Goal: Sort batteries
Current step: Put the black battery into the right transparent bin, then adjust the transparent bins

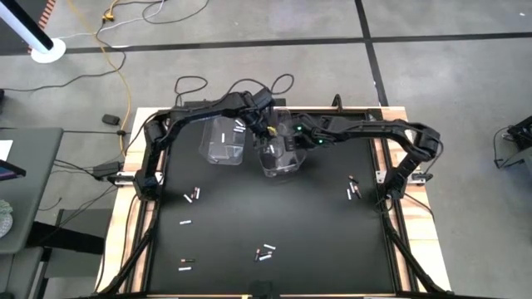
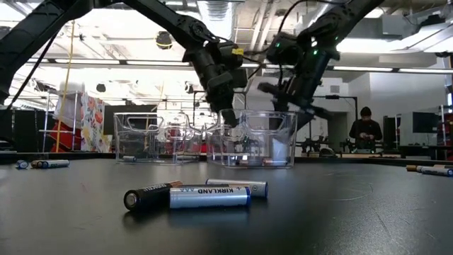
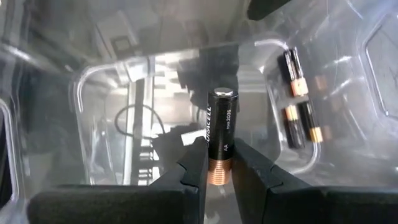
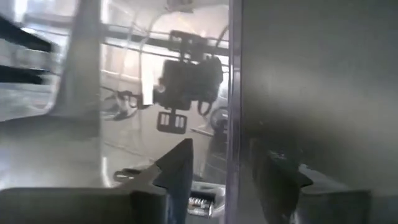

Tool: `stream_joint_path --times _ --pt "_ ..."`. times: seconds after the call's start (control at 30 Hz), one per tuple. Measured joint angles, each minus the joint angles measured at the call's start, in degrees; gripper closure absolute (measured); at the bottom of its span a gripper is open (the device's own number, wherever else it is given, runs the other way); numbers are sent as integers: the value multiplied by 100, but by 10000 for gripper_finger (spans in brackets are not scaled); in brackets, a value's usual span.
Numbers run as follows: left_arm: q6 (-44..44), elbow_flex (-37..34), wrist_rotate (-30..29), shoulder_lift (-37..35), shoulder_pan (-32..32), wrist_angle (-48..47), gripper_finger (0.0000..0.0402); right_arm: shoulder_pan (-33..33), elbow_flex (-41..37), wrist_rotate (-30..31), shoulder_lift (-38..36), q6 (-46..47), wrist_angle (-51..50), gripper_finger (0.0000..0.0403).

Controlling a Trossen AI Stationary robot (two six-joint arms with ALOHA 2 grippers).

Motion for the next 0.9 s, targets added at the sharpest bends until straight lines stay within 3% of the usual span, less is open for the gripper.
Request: stream_joint_path --times 0.2,0.47,0.9 --pt "-27 -201 -2 0 -59 414 346 -10 -2 11 -812 -213 -273 194" --pt "-107 -277 -2 0 -79 561 343 -10 -2 227 -1738 -274 -383 193" --pt "-208 -170 -71 0 -83 131 273 62 -2 229 -2105 -301 -1042 195"
